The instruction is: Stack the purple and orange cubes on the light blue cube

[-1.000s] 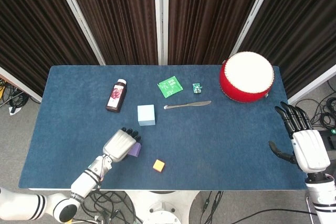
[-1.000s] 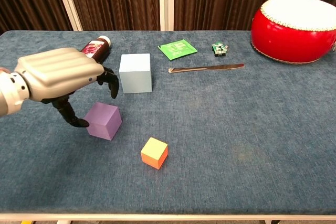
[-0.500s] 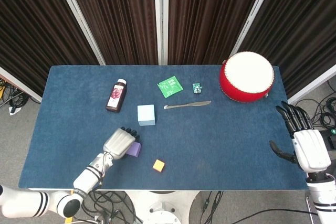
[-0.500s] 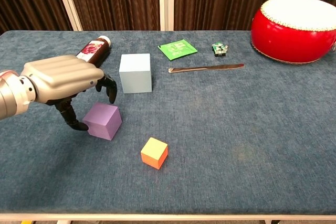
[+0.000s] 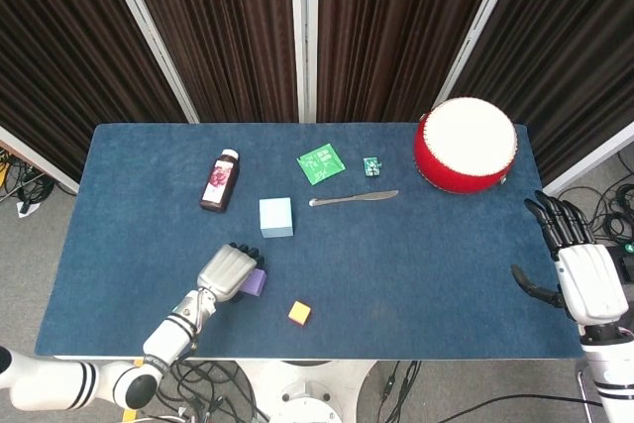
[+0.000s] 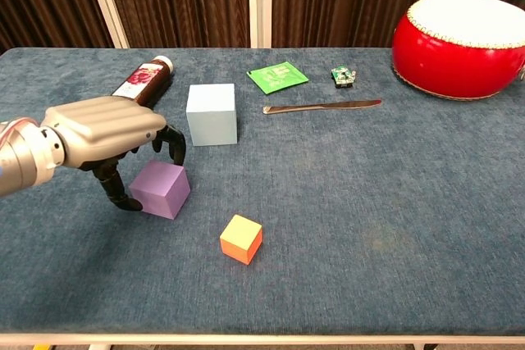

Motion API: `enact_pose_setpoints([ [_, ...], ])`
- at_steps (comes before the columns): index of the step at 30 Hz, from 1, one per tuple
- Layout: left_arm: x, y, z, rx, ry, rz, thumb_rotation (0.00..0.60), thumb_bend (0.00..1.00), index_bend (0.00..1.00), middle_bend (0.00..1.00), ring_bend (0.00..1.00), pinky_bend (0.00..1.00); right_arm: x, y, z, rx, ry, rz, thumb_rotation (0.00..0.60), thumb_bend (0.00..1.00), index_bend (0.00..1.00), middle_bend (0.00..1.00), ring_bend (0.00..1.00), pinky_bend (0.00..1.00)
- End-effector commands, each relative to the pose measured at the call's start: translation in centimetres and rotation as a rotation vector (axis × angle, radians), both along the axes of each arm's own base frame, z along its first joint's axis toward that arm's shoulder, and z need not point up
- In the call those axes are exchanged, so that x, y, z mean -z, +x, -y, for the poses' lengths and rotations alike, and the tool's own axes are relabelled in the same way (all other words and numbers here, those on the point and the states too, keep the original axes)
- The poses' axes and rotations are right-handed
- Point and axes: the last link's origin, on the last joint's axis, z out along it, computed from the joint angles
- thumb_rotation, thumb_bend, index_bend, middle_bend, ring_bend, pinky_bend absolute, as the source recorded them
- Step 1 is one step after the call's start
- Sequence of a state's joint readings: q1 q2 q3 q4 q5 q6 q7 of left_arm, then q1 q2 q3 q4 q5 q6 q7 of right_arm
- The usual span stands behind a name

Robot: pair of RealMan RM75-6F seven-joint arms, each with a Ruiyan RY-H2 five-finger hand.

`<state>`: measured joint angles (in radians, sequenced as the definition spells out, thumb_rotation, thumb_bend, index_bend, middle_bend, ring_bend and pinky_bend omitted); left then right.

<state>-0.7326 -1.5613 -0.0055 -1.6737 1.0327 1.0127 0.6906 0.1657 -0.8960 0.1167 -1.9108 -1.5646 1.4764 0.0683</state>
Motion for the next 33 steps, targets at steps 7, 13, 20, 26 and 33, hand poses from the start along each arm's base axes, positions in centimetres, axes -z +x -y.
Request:
enact_pose_setpoints([
  [7,0.3,0.1,-0.4,-0.015,0.007,0.013,0.6,0.21,0.51,0.45,0.36,0.43,0.0,-0.1,0.0,0.002,0.0,-0.001,0.6,0.21,0.0,0.0,0.0,0.0],
  [13,0.0,0.1,-0.3,-0.023,0.01,0.011,0.6,0.21,0.53,0.45,0.36,0.43,0.0,-0.1,0.1,0.004,-0.001,0.0,0.6,0.22,0.0,0.0,0.0,0.0],
  [20,-2.9,0.1,-0.4,-0.023,0.063,-0.019,0.6,0.21,0.53,0.45,0.36,0.43,0.0,-0.1,0.1,0.005,0.001,0.0,0.6,0.21,0.0,0.0,0.0,0.0],
  [26,-6.6,0.0,-1.1,-0.061,0.153,-0.062,0.6,0.21,0.52,0.45,0.36,0.43,0.1,0.0,0.1,0.001,0.004,-0.002,0.6,0.22,0.0,0.0,0.0,0.0],
  [33,-10.1,1.2,-3.2,-0.119,0.231,-0.041,0.6,0.22,0.52,0.45,0.36,0.43,0.1,0.1,-0.1,-0.007,0.001,-0.003,0.6,0.22,0.0,0.0,0.0,0.0],
])
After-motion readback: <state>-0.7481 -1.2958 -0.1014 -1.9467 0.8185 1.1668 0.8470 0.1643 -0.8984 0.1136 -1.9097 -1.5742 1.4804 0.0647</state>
